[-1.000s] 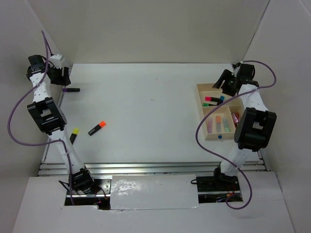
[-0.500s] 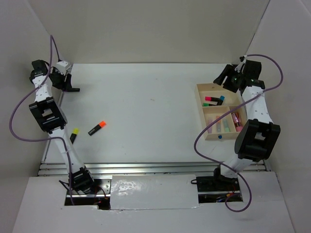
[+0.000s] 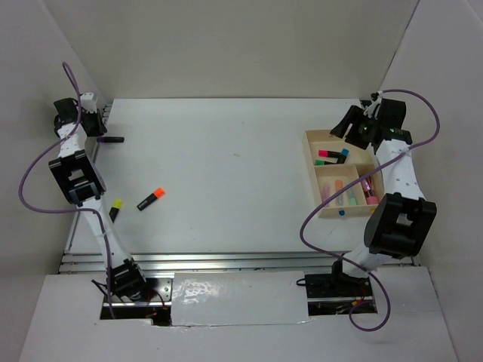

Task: Sort the stationery into containers
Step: Grab a piece of stationery with the left arm

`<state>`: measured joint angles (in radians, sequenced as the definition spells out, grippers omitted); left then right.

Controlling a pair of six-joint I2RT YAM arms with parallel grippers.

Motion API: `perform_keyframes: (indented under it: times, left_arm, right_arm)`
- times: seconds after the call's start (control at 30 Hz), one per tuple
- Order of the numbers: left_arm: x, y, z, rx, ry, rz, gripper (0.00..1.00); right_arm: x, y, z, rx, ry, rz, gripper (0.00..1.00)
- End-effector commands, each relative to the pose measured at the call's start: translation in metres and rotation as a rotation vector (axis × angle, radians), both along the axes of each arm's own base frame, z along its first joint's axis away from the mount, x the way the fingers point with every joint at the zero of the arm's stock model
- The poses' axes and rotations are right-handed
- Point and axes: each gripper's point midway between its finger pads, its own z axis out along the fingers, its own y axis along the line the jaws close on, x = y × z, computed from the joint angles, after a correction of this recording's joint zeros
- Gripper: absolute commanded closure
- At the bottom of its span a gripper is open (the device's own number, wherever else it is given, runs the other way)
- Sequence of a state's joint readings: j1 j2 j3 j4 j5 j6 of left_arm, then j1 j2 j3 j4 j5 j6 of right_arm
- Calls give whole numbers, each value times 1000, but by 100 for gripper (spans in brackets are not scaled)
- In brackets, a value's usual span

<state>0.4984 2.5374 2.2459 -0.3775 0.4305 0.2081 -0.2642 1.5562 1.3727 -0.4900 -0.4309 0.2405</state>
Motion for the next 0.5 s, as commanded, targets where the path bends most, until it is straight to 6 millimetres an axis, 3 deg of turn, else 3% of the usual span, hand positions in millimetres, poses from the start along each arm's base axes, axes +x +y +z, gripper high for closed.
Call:
perform_keyframes:
  times: [0.0, 0.47]
  left_arm:
    - [20, 13, 20, 41, -61, 89, 79]
    - [18, 8, -8, 180, 40, 53, 84]
  right_arm:
    - [-2, 4, 14, -17, -45, 21, 29]
    - [-4, 6, 11, 1, -33, 24, 30]
